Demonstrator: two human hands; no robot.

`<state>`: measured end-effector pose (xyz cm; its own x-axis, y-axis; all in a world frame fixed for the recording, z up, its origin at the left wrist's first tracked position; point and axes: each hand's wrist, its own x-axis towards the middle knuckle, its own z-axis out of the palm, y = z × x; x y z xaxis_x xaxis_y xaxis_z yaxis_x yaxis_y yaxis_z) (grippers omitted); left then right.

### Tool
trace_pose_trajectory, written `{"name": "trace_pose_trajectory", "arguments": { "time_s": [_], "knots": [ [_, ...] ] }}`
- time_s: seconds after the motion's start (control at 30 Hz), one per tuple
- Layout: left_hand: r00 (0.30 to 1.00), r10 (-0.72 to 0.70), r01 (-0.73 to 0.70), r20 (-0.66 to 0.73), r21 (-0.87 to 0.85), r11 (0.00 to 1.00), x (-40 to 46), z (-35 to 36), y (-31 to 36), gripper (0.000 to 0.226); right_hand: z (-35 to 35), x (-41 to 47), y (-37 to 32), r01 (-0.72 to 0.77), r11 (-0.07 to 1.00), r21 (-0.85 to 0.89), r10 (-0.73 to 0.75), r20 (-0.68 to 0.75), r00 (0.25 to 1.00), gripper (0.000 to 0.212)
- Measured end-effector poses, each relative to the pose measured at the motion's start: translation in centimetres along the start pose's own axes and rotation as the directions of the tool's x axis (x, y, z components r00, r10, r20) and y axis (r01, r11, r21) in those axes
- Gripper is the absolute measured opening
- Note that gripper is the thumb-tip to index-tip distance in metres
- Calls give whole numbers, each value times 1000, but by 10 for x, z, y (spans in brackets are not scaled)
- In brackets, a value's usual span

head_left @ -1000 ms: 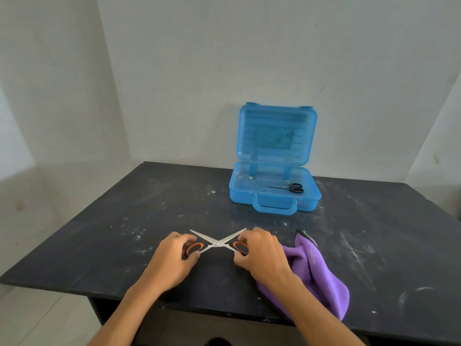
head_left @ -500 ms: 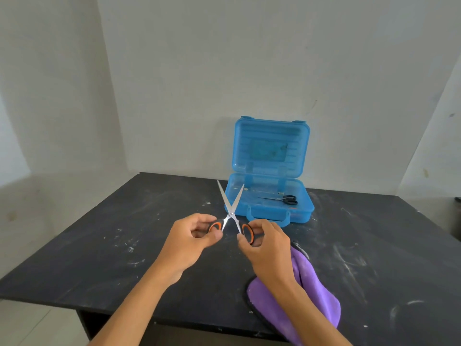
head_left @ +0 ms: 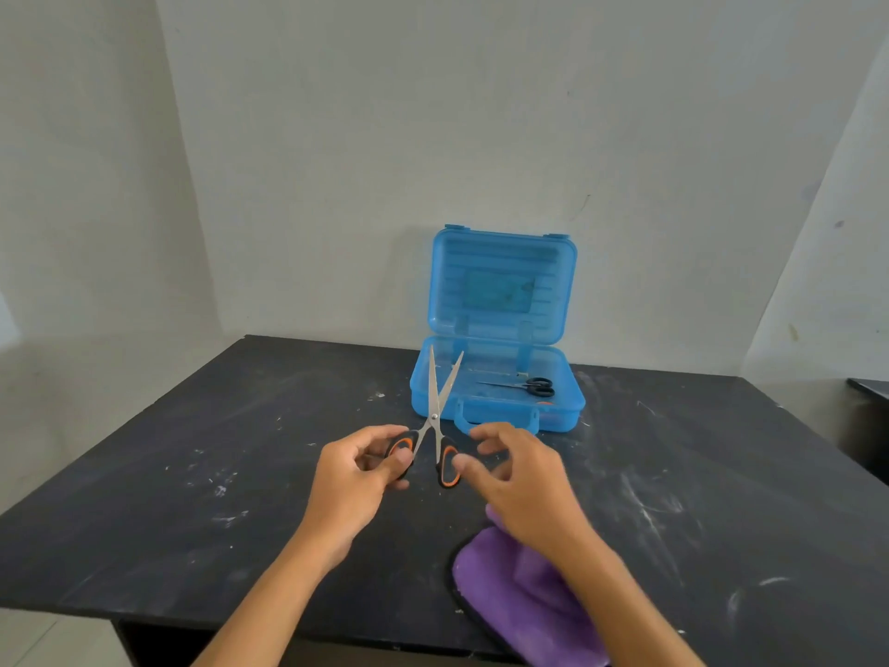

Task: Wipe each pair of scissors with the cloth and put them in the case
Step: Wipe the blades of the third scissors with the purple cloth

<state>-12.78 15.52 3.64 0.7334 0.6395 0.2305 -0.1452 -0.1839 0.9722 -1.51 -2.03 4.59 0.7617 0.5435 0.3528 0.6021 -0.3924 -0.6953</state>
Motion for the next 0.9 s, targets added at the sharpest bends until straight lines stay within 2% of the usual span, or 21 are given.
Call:
{"name": "trace_pose_trajectory", "arguments": {
  "time_s": [0.1,0.27,0.33,0.4,0.47,0.53,0.57,0.63,0.8,0.9],
  "knots": [
    [1000,13,-13,24,24,1000,3,1,1,32,-30,2,17,-38,976,-212,36,-15,999,34],
    [996,25,-30,88,62,998,2,15,1,33,-55,-11,39,-229,821,-523,278,15,961,34],
    [993,22,-29,114,61,998,1,23,0,32,-58,-15,47,-271,782,-561,350,35,936,44],
    [991,15,-23,134,59,998,-2,31,-2,31,-60,-17,53,-294,792,-535,385,65,921,46],
    [990,9,-16,142,48,999,-3,38,-3,31,-63,-17,57,-350,866,-357,403,83,912,41],
    [989,7,-14,147,47,999,-3,41,-2,31,-67,-18,56,-420,905,57,412,119,903,40],
    [989,5,-12,148,45,999,-2,42,-1,31,-69,-18,55,-434,864,256,409,149,900,41],
    [988,2,-8,151,39,999,-1,41,2,32,-75,-18,51,-419,765,489,375,190,907,38],
    [984,28,-38,175,56,998,3,40,16,33,-83,-7,31,-369,560,742,421,129,898,30],
    [979,37,-43,200,26,999,4,41,23,31,-80,0,14,-329,532,781,390,119,913,27]
  ]
}}
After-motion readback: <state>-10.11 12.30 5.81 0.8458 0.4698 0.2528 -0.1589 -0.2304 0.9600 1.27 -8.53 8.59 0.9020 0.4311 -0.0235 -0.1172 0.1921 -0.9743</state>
